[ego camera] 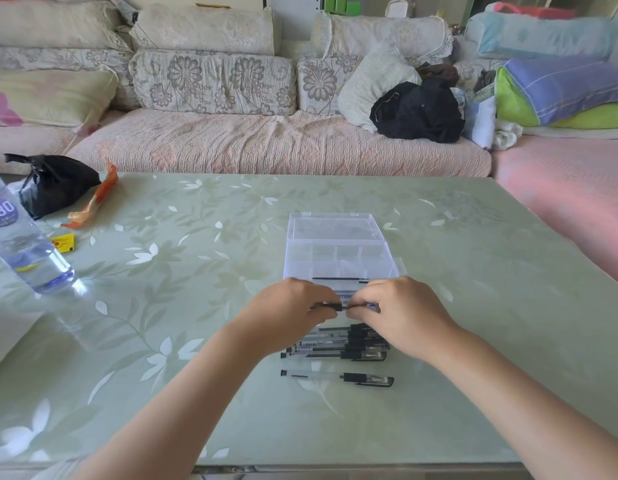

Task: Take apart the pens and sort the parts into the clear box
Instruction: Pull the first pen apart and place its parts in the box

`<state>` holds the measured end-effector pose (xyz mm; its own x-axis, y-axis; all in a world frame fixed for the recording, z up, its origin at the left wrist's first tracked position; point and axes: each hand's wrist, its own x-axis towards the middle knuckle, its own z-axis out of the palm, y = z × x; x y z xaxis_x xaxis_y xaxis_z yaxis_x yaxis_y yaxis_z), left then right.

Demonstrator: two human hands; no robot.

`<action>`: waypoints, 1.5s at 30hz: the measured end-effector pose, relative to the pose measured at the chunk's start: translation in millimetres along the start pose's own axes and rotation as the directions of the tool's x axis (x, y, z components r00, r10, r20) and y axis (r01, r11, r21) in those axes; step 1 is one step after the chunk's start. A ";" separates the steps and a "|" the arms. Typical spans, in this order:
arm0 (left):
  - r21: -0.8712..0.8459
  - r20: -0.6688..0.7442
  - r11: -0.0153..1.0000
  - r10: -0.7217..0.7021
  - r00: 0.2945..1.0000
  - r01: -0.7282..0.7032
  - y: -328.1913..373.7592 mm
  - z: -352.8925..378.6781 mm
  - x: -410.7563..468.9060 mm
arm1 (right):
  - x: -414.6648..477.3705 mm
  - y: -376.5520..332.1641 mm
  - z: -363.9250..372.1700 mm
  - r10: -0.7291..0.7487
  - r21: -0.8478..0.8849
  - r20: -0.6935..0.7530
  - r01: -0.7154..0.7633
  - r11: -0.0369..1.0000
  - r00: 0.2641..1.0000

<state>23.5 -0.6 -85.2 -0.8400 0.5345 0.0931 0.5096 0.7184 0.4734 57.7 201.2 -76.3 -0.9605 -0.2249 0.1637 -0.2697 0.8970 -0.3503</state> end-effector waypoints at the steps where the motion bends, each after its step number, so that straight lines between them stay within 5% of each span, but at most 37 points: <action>1: -0.026 0.027 0.999 -0.028 0.999 0.029 -1.6 -1.8 1.1 | 0.2 1.3 -0.5 0.003 0.016 -0.009 -0.002 1.000 1.000; 8: -0.122 0.089 0.990 -0.065 0.994 0.076 -4.4 -2.7 1.1 | 0.7 1.0 -2.2 0.046 0.164 -0.098 -0.030 0.986 0.994; 13: -0.007 0.050 0.997 -0.078 0.996 0.079 -3.3 -6.4 -0.9 | 0.4 1.6 -7.3 0.015 0.123 -0.010 -0.014 0.992 1.000; 19: 0.074 0.080 0.955 -0.292 0.953 0.286 -40.8 -33.7 -3.4 | 4.7 23.6 -19.2 0.125 0.082 -0.008 -0.124 0.989 0.992; 23: 0.108 -0.034 0.915 -0.388 0.921 0.389 -57.8 -48.2 -8.4 | 5.3 31.8 -21.4 0.154 0.044 -0.016 -0.153 0.987 0.988; 28: 0.035 -0.247 0.983 -0.169 0.954 0.183 -34.9 -34.2 -7.6 | 5.4 24.3 -13.0 0.120 0.022 0.013 -0.120 0.993 0.993; 33: 0.075 -0.190 0.997 0.033 0.981 -0.019 -9.3 -7.4 -0.2 | 4.1 15.4 -5.7 0.067 0.045 -0.021 -0.066 0.997 0.998; 40: 0.110 -0.179 0.993 -0.013 0.984 0.033 -7.1 1.5 5.8 | 0.6 19.6 -3.3 0.097 0.101 -0.127 -0.084 0.991 0.987; 45: 0.147 -0.183 0.986 -0.053 0.982 0.081 -9.9 5.7 4.9 | -12.3 44.1 -19.4 0.232 0.045 -0.180 -0.227 0.973 0.956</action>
<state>15.4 -2.5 -94.4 -0.8859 0.4047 0.2267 0.4617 0.8171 0.3453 59.0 250.9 -75.9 -0.9685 0.0614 0.2414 -0.0472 0.9064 -0.4197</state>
